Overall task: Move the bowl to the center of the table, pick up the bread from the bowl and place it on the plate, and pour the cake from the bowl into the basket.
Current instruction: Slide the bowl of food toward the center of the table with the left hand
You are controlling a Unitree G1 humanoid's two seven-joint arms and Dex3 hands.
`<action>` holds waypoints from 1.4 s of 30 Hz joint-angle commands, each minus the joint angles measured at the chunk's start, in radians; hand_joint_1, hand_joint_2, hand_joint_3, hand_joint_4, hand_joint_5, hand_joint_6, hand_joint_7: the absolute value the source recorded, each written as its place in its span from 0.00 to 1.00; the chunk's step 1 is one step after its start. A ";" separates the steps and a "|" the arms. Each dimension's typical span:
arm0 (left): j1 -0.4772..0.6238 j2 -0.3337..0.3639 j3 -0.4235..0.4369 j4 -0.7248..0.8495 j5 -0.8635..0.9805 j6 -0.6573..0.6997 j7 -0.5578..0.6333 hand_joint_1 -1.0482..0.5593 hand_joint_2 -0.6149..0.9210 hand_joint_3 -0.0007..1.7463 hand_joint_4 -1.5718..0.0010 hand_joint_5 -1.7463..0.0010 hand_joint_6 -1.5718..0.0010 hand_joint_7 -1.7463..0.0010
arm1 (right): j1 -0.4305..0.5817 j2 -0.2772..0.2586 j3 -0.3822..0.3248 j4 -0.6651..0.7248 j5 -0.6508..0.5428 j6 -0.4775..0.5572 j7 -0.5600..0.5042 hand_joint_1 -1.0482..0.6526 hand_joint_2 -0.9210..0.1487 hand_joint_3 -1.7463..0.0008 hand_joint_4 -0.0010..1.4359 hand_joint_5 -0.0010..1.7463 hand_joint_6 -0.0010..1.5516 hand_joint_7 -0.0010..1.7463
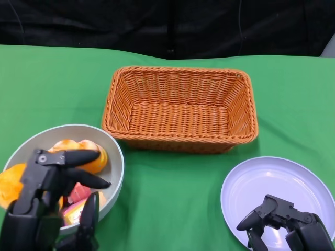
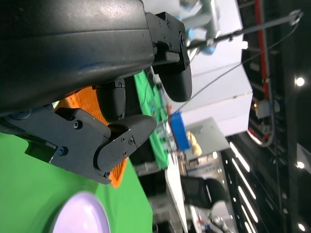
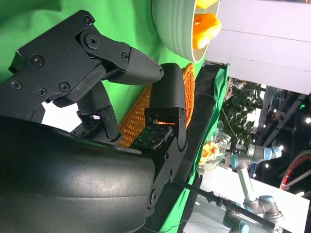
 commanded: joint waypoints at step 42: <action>-0.280 0.240 0.406 0.195 0.202 0.458 0.195 0.33 1.00 0.21 1.00 0.71 0.89 0.86 | 0.027 0.017 0.013 -0.065 -0.009 0.056 -0.026 0.47 0.36 0.39 0.58 0.91 0.55 0.69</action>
